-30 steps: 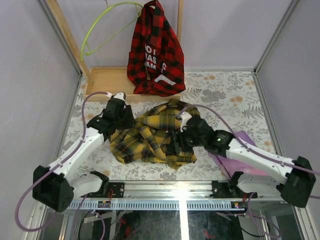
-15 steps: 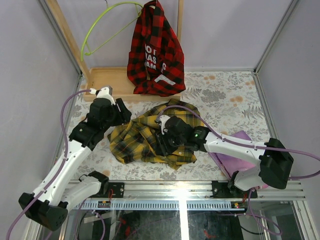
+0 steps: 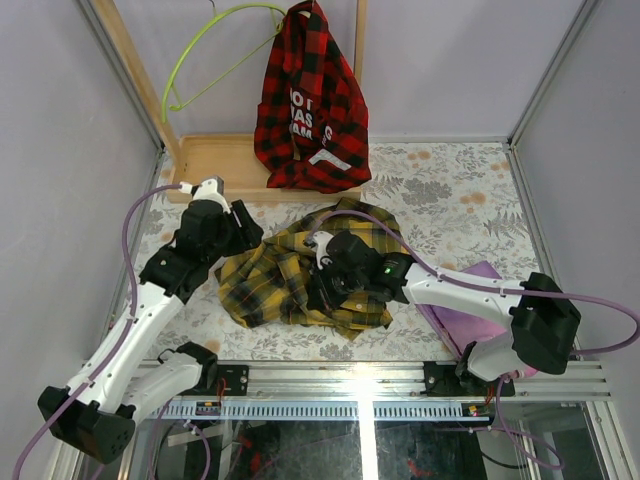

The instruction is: Place the shirt on the hanger

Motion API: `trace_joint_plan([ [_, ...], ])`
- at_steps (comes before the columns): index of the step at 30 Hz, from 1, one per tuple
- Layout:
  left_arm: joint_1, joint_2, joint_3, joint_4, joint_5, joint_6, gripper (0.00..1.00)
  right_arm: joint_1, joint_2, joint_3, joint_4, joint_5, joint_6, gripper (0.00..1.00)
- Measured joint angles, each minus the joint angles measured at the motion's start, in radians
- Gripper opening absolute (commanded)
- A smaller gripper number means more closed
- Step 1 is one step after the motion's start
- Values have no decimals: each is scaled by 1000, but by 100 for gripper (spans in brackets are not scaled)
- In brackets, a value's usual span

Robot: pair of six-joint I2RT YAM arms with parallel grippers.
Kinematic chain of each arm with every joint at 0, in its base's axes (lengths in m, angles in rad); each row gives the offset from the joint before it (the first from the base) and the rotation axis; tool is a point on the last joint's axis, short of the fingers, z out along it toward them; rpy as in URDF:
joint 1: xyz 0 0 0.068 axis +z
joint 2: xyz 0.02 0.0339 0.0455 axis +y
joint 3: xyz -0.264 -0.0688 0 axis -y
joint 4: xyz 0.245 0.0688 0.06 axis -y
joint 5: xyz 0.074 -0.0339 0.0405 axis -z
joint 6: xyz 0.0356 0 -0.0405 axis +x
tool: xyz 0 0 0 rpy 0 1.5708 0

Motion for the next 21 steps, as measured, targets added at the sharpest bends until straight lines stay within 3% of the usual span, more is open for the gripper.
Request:
trace_joint_plan([
  [6,0,-40,-1,3,0,0,68,0,-72,35,-72,166,5,0],
  [12,0,-131,12,15,5,-3,71,0,-337,124,-44,389,-10,0],
  [16,0,-161,50,14,6,-3,70,0,-421,286,0,507,-79,0],
  [21,0,-201,138,14,-2,-3,71,0,-377,598,26,589,-212,0],
])
